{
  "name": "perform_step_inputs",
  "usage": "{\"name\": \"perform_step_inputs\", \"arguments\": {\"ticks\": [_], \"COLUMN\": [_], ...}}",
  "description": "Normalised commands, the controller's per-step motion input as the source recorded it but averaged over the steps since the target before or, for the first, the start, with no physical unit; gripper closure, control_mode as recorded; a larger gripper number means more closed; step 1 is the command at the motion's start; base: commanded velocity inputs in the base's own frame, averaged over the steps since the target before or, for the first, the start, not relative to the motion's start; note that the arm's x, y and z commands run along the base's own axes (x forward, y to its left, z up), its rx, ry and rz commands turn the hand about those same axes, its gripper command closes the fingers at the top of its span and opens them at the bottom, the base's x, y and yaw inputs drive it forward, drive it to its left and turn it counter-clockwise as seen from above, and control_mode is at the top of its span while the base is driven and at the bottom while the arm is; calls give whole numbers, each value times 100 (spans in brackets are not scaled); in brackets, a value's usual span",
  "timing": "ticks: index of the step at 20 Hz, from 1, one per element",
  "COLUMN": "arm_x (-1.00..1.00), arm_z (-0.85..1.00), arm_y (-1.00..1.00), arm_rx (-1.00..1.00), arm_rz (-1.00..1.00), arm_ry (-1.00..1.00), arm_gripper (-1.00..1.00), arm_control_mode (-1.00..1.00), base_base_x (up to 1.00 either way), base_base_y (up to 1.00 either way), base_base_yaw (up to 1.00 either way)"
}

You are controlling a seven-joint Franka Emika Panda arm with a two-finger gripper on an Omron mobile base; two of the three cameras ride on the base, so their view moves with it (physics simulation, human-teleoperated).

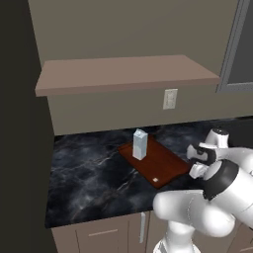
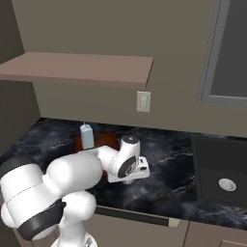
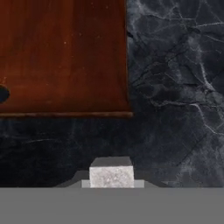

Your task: Take out the milk from the fridge and place it on the tray on the counter. Then take the sugar cube near the tray and place it in the tray.

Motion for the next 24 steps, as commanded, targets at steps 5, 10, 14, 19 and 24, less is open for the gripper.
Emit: {"name": "perform_step_inputs", "arguments": {"ticks": [5, 10, 14, 19, 24], "arm_x": [-68, -20, -2, 6, 15], "arm_z": [83, 88, 36, 25, 15], "arm_y": [-9, 16, 60, 79, 69], "arm_rx": [0, 0, 0, 0, -5], "arm_rz": [-2, 0, 0, 0, -1], "arm_ry": [-13, -16, -21, -6, 0], "arm_gripper": [100, 100, 100, 100, 100], "arm_control_mode": [-100, -100, -100, -100, -100], "base_base_x": [0, 0, 0, 0, 0], "base_base_y": [0, 0, 0, 0, 0], "base_base_yaw": [0, 0, 0, 0, 0]}}
